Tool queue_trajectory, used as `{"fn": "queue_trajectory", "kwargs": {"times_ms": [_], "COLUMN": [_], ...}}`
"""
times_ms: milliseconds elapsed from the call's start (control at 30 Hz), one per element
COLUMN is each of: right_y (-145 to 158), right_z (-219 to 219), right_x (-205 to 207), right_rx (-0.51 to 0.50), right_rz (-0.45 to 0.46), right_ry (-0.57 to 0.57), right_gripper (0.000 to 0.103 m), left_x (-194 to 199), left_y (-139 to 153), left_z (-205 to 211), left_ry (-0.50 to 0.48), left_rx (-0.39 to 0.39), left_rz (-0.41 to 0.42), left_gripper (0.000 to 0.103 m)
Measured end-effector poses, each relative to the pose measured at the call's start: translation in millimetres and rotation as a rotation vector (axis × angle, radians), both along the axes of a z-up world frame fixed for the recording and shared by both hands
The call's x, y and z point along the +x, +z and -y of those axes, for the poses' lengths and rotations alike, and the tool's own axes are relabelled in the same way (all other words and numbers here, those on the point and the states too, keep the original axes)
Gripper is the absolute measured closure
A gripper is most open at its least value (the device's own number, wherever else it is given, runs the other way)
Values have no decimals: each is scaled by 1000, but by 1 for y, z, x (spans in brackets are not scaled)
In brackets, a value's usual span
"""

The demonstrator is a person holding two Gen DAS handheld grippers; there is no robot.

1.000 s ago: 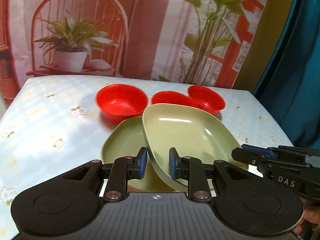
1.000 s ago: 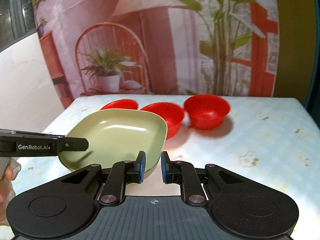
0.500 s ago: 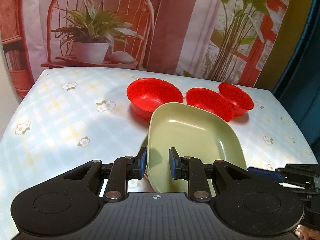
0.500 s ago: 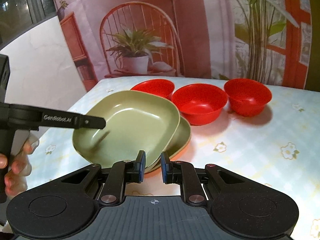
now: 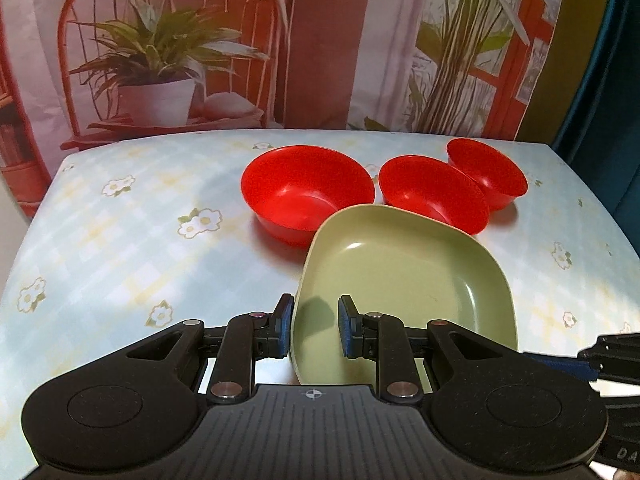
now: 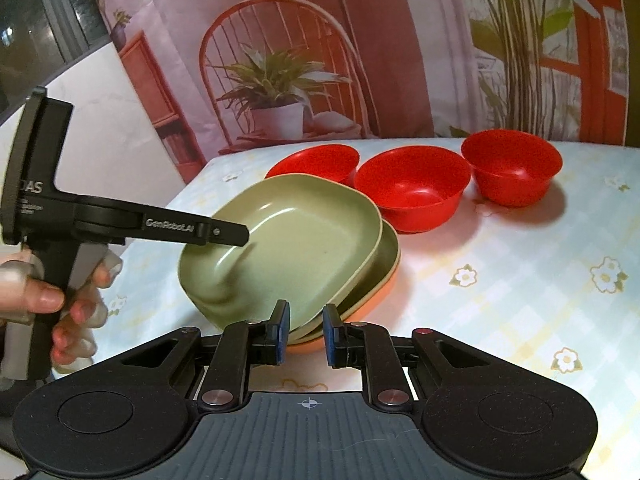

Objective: Organize plates and bowls
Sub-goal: 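Lower the green plate onto the stack and open the left gripper, then raise the open left gripper up and away from the plate stack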

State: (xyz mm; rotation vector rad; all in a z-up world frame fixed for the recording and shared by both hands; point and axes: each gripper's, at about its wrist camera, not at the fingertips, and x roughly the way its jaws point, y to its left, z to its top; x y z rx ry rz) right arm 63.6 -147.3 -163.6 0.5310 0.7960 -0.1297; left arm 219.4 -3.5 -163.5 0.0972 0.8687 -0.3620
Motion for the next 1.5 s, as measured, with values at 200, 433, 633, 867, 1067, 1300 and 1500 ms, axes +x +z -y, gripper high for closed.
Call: {"fn": "queue_trajectory", "kwargs": {"times_ms": [200,433,633,867,1067,1300,1500], "right_y": [-3,-6,-6,-9,-12,-16,-17], "right_z": [3,-5,1,-3,-4,-5,-6], "right_x": [1,12,8,8,9,8,9], "right_rx": [17,17,-2,-89,-129,-144,-149], "right_rz": [-7,-11,-10,-47,-61,-71,-71], "right_ry": [1,52,9,-1,-14,-22,-22], "right_gripper": [86,90,90,86,82,79,79], "left_x": [16,26,29,20,10,9,10], "left_y": [-8,-16,-22,-12,-2,-11,-21], "left_z": [6,10,8,2,-17,-18,-23], "left_ry": [-8,-13,-5,-7,21,37,45], "left_rx": [5,11,21,-3,-38,-52,-78], "left_rz": [-23,-37,-30,-3,36,29,5], "left_gripper": [78,78,78,78,76,74,73]}}
